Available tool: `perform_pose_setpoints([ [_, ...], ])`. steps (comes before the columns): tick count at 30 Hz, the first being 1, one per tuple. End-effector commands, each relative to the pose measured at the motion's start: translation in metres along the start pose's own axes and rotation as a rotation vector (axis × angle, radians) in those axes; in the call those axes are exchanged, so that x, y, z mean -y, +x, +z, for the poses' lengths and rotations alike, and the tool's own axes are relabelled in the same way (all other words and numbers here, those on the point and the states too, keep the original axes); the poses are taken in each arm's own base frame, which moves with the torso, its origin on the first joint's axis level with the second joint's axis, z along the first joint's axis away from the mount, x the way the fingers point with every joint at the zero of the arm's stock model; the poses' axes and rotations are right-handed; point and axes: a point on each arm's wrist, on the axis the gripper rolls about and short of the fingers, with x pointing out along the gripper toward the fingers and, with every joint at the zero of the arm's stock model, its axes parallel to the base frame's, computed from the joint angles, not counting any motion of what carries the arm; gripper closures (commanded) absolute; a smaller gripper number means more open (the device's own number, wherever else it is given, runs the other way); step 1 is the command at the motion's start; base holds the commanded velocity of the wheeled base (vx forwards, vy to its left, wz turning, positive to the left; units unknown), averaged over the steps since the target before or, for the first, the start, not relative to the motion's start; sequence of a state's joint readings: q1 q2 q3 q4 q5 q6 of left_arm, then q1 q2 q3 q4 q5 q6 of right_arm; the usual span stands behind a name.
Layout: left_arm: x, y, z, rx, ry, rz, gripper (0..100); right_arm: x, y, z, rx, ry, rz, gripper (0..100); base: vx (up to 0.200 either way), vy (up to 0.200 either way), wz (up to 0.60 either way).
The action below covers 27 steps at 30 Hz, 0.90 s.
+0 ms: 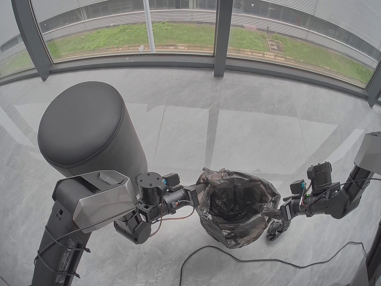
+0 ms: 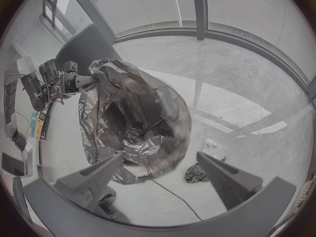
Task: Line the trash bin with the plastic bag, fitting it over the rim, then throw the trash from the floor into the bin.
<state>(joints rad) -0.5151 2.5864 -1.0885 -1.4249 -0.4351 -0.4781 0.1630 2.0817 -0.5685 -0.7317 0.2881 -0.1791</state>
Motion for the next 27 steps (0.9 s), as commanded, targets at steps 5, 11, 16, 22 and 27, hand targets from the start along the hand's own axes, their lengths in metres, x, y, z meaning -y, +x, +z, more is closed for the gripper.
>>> perform_pose_setpoints([
  [5,-0.001,0.0,0.001,0.001,0.001,0.004,100,0.013,-0.005,-0.001,0.009,0.014,-0.035,0,0.0,0.0,0.0],
  [11,-0.012,-0.002,-0.002,-0.001,-0.005,0.025,100,0.025,0.005,0.004,0.024,0.031,-0.061,0,0.0,0.0,0.0],
  [16,-0.018,-0.004,-0.003,-0.013,-0.015,0.044,100,0.045,0.025,0.023,0.079,0.045,-0.123,0,0.0,0.0,0.0],
  [22,-0.023,-0.005,-0.008,-0.03,-0.027,0.057,100,0.048,0.029,0.03,0.1,0.034,-0.128,0,0.0,0.0,0.0],
  [27,-0.029,-0.002,-0.015,-0.05,-0.037,0.068,100,0.053,0.033,0.032,0.107,0.036,-0.144,0,0.0,0.0,0.0],
])
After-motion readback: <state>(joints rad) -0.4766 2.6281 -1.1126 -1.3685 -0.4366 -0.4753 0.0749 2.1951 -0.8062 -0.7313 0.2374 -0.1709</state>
